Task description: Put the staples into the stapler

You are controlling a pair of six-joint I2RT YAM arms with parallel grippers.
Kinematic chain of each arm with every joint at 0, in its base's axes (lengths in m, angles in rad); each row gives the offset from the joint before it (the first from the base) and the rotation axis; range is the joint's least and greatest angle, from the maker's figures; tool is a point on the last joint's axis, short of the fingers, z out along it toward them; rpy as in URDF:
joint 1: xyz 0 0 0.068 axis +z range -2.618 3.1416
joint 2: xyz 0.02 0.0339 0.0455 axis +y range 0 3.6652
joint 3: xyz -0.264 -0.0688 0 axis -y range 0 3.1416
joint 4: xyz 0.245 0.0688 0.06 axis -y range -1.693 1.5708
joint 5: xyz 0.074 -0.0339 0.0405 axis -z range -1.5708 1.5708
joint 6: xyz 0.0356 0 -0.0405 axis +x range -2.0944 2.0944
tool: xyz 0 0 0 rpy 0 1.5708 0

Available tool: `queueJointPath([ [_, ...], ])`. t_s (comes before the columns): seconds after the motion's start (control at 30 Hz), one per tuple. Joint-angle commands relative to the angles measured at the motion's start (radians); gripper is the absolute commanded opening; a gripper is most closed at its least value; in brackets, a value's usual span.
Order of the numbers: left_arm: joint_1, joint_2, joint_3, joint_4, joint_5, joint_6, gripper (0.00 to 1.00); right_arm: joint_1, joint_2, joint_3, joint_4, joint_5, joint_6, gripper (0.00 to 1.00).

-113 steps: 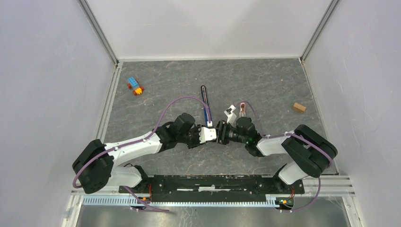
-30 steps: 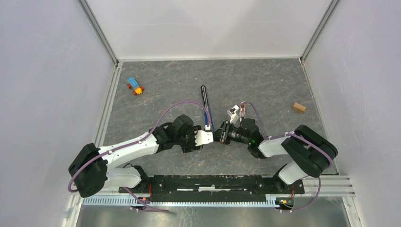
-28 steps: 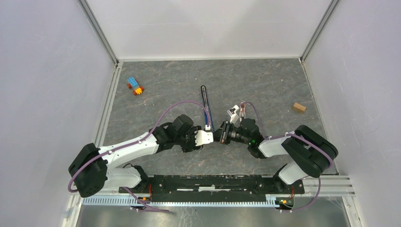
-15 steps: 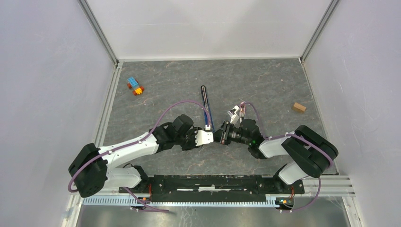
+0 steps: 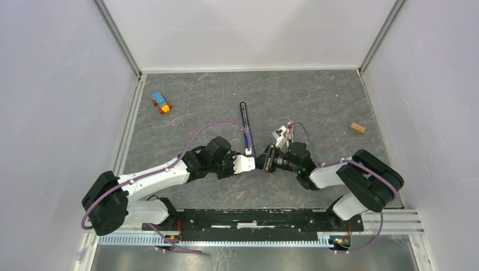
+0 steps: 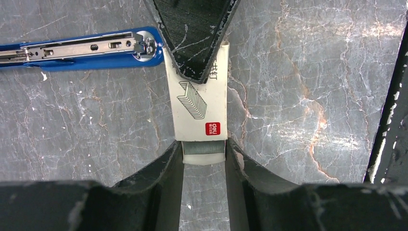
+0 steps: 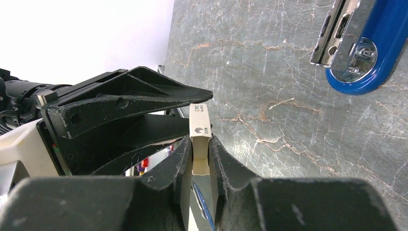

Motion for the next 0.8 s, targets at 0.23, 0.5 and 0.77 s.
queueJointPath([
  [0.23,0.000,0.025,-0.010,0.042,-0.070,0.042,0.34,-0.041,-0.012,-0.044,0.069,-0.027,0.000,0.23],
  [0.5,0.003,0.051,-0.024,0.048,-0.146,0.039,0.33,-0.100,-0.068,-0.120,0.013,-0.035,-0.062,0.23],
  [0.77,0.007,0.168,0.056,-0.006,-0.194,-0.071,0.34,-0.206,-0.159,-0.203,-0.141,-0.033,-0.184,0.25],
])
